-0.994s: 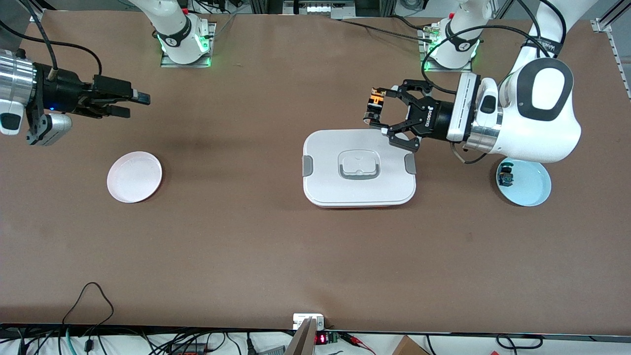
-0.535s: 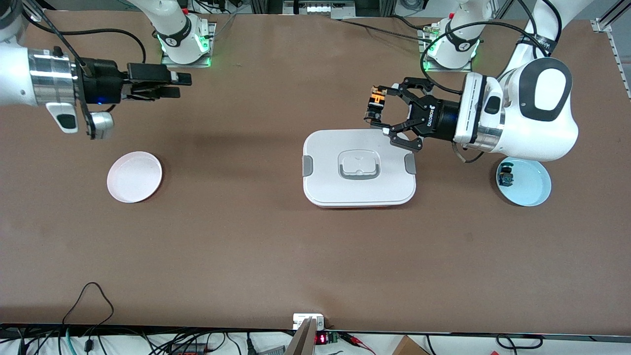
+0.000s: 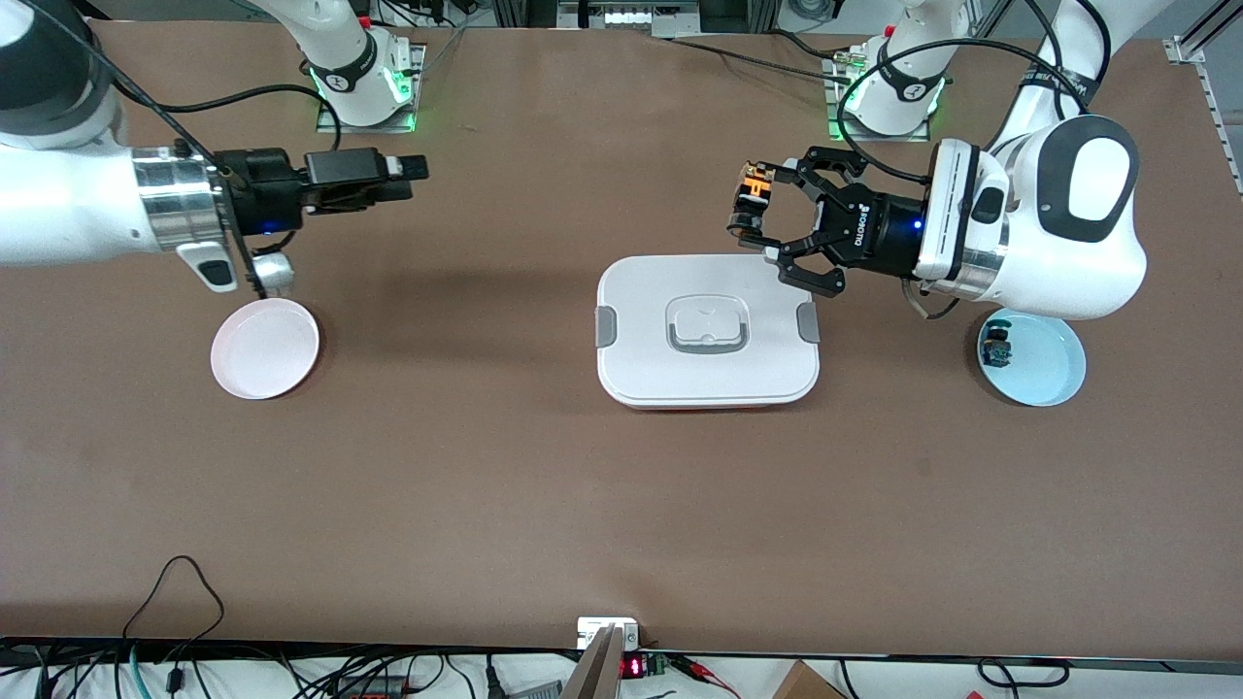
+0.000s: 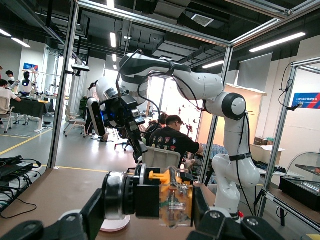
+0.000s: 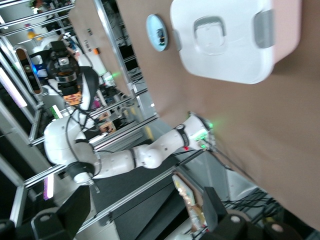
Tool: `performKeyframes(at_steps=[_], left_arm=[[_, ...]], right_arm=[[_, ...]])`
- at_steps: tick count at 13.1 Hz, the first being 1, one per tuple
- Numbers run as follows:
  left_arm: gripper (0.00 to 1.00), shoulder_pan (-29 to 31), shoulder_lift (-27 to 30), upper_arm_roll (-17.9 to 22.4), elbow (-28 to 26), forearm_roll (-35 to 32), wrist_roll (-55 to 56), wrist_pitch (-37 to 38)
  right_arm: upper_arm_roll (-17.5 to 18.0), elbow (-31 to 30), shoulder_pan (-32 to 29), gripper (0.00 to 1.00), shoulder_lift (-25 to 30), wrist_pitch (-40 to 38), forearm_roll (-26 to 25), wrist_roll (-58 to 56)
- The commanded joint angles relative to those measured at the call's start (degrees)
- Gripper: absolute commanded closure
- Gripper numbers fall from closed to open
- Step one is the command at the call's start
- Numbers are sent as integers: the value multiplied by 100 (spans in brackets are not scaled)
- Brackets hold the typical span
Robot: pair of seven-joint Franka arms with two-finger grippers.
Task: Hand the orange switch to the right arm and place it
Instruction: 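Reach the right gripper toward the orange switch held by the left gripper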
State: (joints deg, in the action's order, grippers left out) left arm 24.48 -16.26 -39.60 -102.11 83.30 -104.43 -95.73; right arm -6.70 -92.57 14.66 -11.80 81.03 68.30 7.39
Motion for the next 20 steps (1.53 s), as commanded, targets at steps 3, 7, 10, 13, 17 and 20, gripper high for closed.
performKeyframes(at_steps=[3,7,10,13,17,20], left_arm=[[100,74,97,-21,-107,177,-148,89],[100,118,97,-21,-107,177,-157,229],[100,179,97,-21,-107,177,-148,335],[100,171,88,-12,-107,169,-148,335],[100,180,88,-12,-107,169,-148,344],[100,180,88,-12,-107,169,-148,335]], right_arm=[[-24,-411,641,0,-139,990,1139,122],[-15,-464,1546,0,-139,2414,2070,473],[11,-420,2082,0,-104,3275,2677,491],[826,-403,2146,0,63,4749,2907,518],[969,-350,2181,0,46,5150,3224,641],[969,-333,2190,0,-15,5273,3180,553]])
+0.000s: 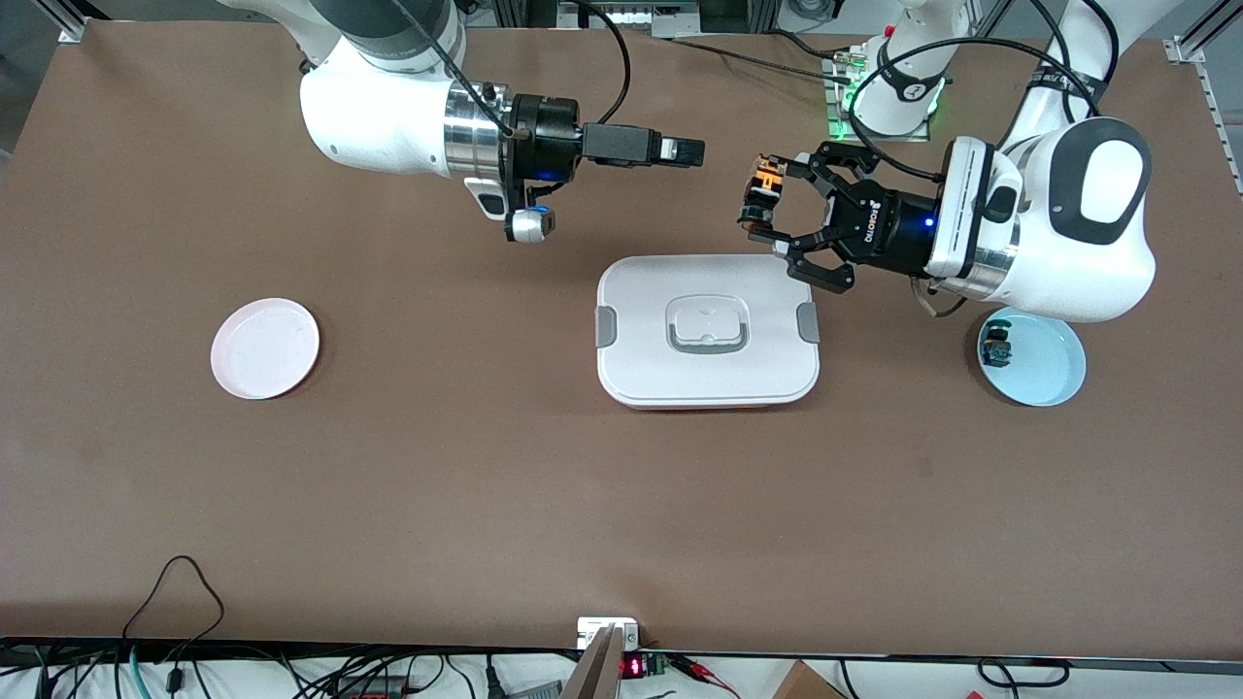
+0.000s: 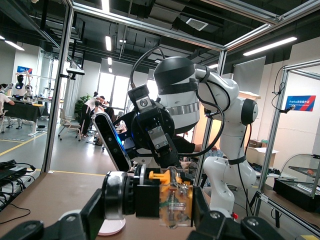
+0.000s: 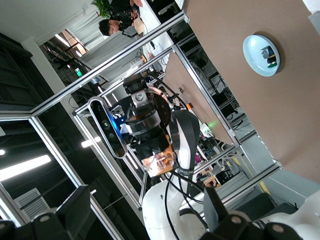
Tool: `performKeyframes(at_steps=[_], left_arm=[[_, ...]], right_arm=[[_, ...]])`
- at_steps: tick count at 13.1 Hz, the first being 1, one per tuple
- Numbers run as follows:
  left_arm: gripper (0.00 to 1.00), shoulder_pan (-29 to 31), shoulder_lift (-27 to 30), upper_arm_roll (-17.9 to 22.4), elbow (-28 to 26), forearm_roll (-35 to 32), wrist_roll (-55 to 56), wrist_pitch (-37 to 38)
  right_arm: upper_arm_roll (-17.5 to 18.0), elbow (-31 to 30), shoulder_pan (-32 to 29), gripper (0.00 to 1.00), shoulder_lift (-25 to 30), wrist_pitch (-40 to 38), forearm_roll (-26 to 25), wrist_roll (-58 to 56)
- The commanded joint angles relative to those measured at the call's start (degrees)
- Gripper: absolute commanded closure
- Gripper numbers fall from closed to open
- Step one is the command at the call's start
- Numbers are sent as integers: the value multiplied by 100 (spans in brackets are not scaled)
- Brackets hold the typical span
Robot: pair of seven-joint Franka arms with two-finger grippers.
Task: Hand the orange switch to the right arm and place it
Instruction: 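Reach the right gripper toward the orange switch held by the left gripper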
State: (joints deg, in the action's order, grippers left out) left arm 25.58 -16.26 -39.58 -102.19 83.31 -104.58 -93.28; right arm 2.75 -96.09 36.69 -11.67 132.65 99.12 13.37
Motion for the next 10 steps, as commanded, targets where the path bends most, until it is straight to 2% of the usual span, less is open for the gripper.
performKeyframes(at_steps=[1,10], left_arm=[[100,70,88,-14,-100,168,-133,91],[100,70,88,-14,-100,168,-133,91]], right_arm=[[24,107,-4,0,-107,165,90,-123],[32,380,329,0,-274,921,142,-299]])
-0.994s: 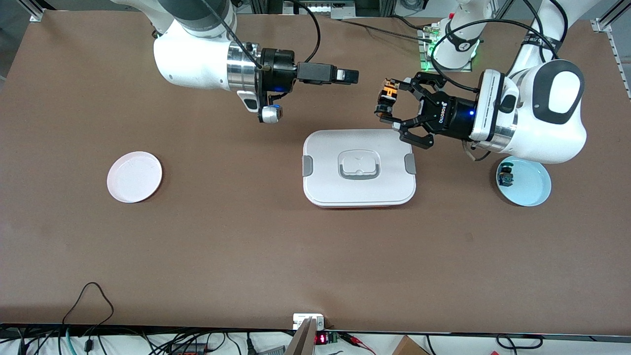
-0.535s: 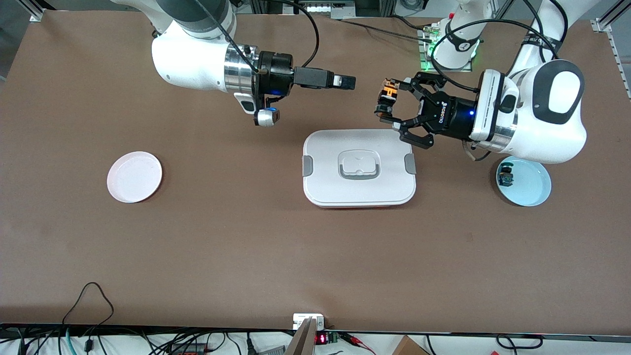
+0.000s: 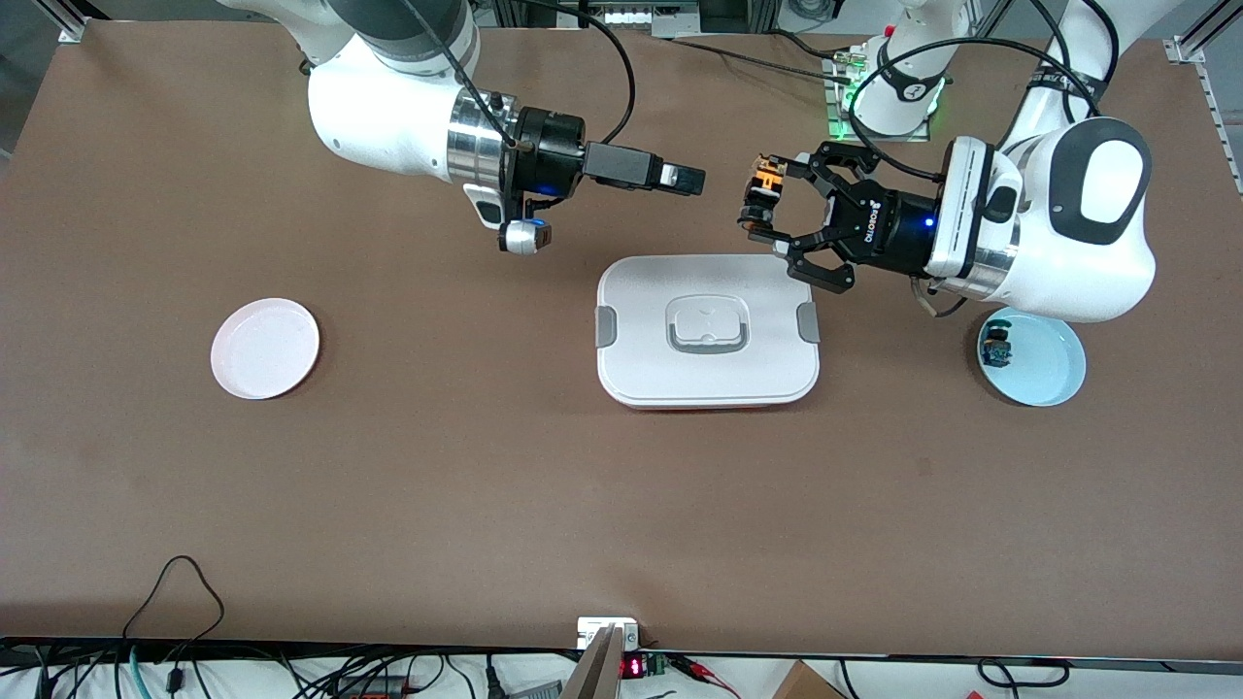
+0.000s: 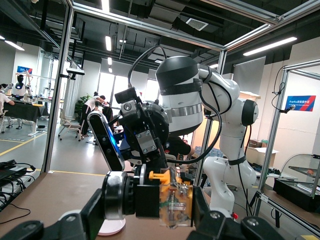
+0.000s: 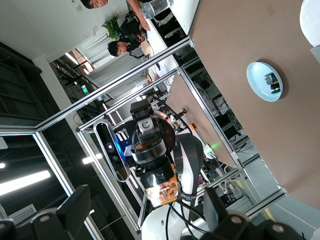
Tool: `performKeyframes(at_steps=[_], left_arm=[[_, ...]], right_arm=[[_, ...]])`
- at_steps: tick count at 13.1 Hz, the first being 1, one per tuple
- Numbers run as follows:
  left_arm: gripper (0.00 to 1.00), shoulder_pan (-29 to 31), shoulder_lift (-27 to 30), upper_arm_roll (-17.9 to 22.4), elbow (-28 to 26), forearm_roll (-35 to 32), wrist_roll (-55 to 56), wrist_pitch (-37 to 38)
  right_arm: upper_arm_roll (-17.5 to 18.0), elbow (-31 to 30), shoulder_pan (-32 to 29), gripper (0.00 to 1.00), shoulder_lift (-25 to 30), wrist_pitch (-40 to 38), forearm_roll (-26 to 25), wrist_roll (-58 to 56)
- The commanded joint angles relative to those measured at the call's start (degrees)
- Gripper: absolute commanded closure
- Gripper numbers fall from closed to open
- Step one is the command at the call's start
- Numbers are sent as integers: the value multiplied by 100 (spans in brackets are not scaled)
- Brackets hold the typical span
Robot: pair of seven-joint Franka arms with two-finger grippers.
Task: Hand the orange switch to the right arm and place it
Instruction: 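Reach the right gripper toward the orange switch held by the left gripper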
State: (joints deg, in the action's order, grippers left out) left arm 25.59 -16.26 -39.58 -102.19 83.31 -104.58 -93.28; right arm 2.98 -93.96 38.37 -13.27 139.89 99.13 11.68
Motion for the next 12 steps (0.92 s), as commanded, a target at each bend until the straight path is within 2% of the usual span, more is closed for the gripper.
performKeyframes(at_steps=[1,9,12], left_arm=[[100,69,88,-14,-100,168,-133,99],[100,69,88,-14,-100,168,-141,108],[100,69,88,-14,-100,168,-133,99]], right_arm=[[10,167,197,0,-149,222,142,-131],[10,685,399,0,-492,424,159,-122],[10,817,408,0,-606,749,151,-131]])
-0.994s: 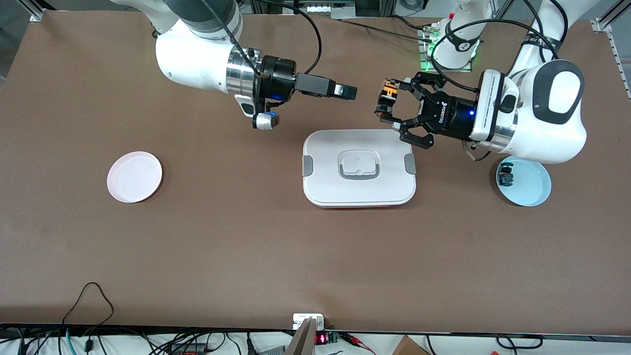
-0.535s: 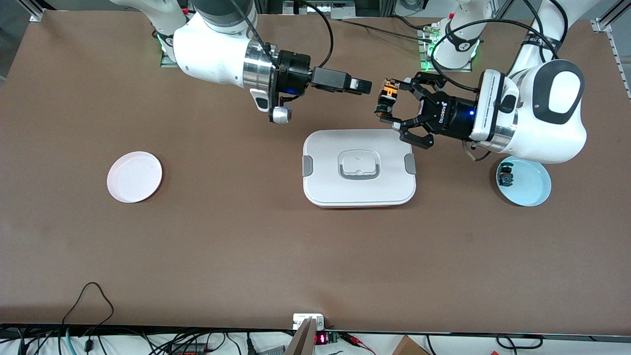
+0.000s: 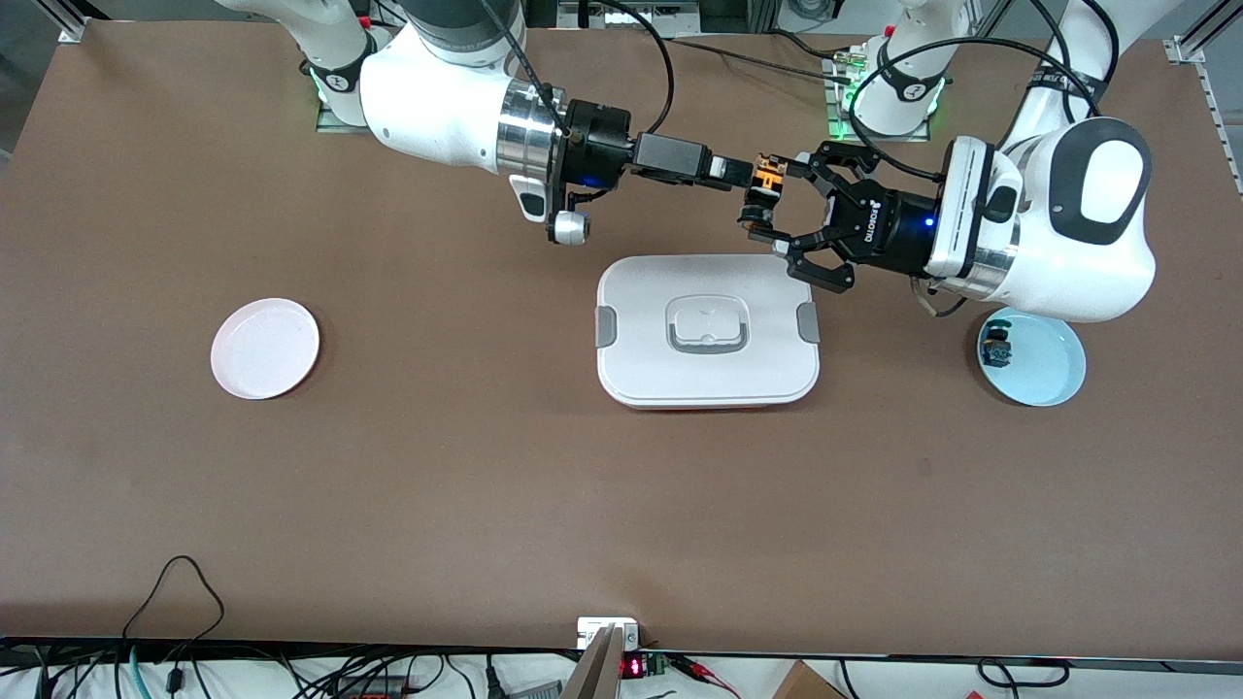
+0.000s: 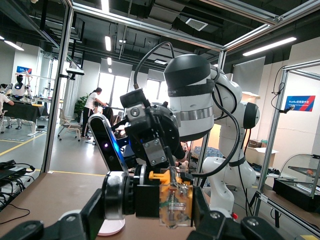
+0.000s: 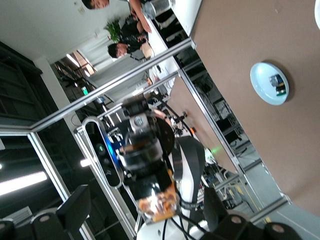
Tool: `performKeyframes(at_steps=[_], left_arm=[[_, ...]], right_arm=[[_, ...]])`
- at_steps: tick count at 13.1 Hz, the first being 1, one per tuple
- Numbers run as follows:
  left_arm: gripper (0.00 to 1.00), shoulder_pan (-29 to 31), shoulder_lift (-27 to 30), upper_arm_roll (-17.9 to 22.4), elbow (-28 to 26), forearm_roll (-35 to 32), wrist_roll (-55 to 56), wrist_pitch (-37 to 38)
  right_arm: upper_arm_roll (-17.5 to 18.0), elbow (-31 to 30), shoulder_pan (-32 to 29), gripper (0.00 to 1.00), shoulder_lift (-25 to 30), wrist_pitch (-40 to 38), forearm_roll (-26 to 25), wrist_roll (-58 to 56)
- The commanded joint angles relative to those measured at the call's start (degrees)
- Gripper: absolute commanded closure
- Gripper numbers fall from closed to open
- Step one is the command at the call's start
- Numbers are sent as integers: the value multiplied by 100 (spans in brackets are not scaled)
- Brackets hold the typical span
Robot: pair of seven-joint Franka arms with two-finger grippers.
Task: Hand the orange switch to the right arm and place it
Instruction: 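Reach the right gripper toward the orange switch held by the left gripper, then close the right gripper on the orange switch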
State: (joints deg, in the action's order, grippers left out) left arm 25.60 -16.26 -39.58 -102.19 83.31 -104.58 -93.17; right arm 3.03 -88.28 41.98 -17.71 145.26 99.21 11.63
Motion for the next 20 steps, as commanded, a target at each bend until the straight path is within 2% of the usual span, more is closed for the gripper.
performKeyframes(at_steps=[1,6,16,17,18,19,20], left_arm=[[100,68,88,-14,-100,168,-141,88],[99,68,88,-6,-161,142,-247,88],[100,59,88,-14,-196,133,-256,79],[100,59,88,-6,-196,133,-256,79],[99,59,88,-14,-196,133,-256,79],[99,59,88,-14,-196,133,-256,79],[99,59,88,-14,-196,133,-256,79]], right_arm=[[4,285,47,0,-163,213,143,-126],[4,267,223,0,-233,222,99,-678],[4,276,249,2,-242,222,90,-1048],[4,276,249,14,-242,222,90,-1066],[-4,276,241,33,-242,222,82,-1266],[4,267,188,66,-242,213,108,-1538],[4,276,162,76,-242,213,99,-1654]])
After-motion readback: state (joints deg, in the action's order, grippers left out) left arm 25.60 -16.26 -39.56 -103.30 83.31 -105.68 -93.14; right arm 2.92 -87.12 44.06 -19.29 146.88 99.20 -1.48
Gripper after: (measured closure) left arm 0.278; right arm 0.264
